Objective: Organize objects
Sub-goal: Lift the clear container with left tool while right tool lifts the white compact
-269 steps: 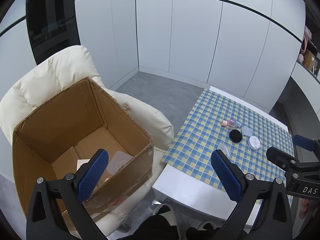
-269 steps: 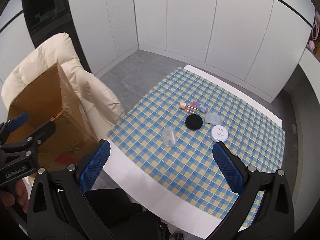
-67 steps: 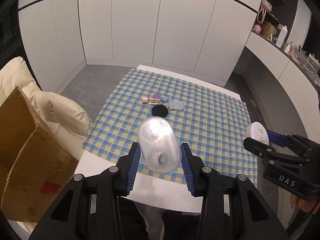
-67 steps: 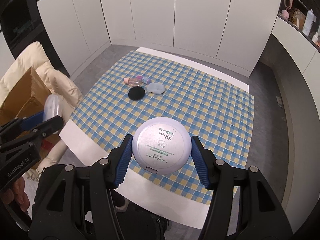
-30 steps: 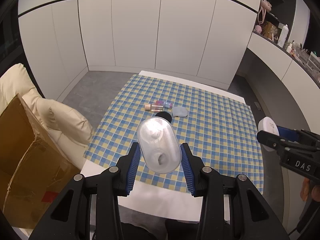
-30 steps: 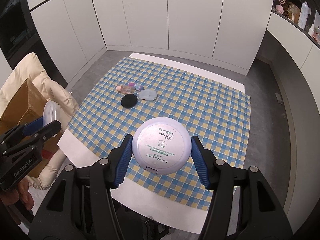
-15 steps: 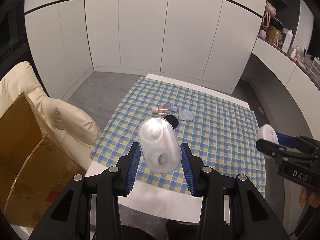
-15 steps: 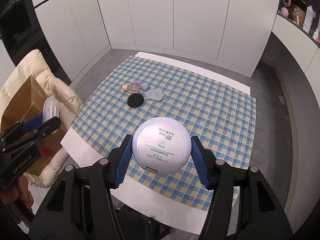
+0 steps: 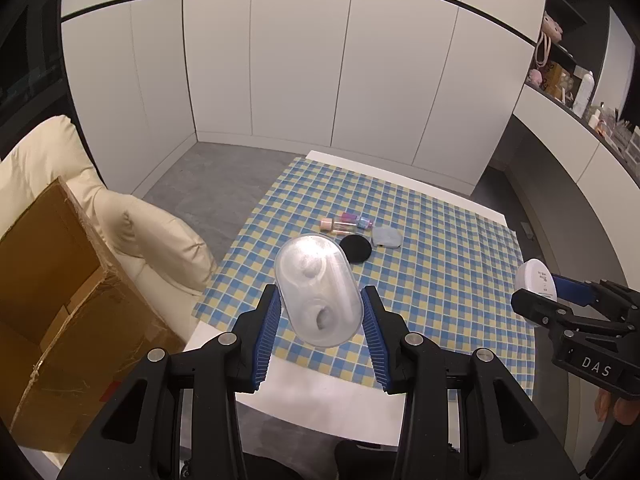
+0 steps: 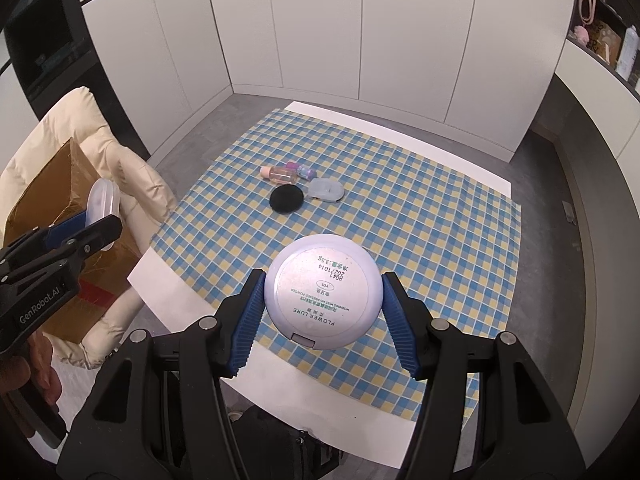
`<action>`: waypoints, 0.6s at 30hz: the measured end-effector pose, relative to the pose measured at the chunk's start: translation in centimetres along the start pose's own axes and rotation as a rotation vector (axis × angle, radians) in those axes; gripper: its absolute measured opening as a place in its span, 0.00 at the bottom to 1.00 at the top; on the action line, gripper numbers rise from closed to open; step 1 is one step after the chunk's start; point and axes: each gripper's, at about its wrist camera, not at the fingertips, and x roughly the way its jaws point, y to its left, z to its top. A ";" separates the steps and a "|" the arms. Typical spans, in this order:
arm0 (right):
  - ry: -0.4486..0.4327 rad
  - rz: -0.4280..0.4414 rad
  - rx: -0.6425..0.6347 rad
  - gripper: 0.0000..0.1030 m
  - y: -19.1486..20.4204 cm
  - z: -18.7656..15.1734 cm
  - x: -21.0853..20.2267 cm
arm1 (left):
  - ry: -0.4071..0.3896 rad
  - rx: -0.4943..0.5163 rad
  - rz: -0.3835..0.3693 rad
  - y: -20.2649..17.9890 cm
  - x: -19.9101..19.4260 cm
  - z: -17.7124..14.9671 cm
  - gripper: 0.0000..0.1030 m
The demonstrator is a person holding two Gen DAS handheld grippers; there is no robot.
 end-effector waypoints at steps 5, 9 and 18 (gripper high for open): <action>0.002 0.010 -0.009 0.58 0.8 0.4 0.3 | -0.004 -0.013 0.012 1.1 -0.2 0.0 0.40; 0.003 0.021 -0.021 0.58 1.7 0.8 0.6 | -0.002 -0.024 0.022 2.0 -0.3 -0.2 0.40; -0.008 0.021 -0.042 0.58 3.6 1.5 0.9 | -0.012 -0.047 0.048 4.1 -0.6 -0.2 0.40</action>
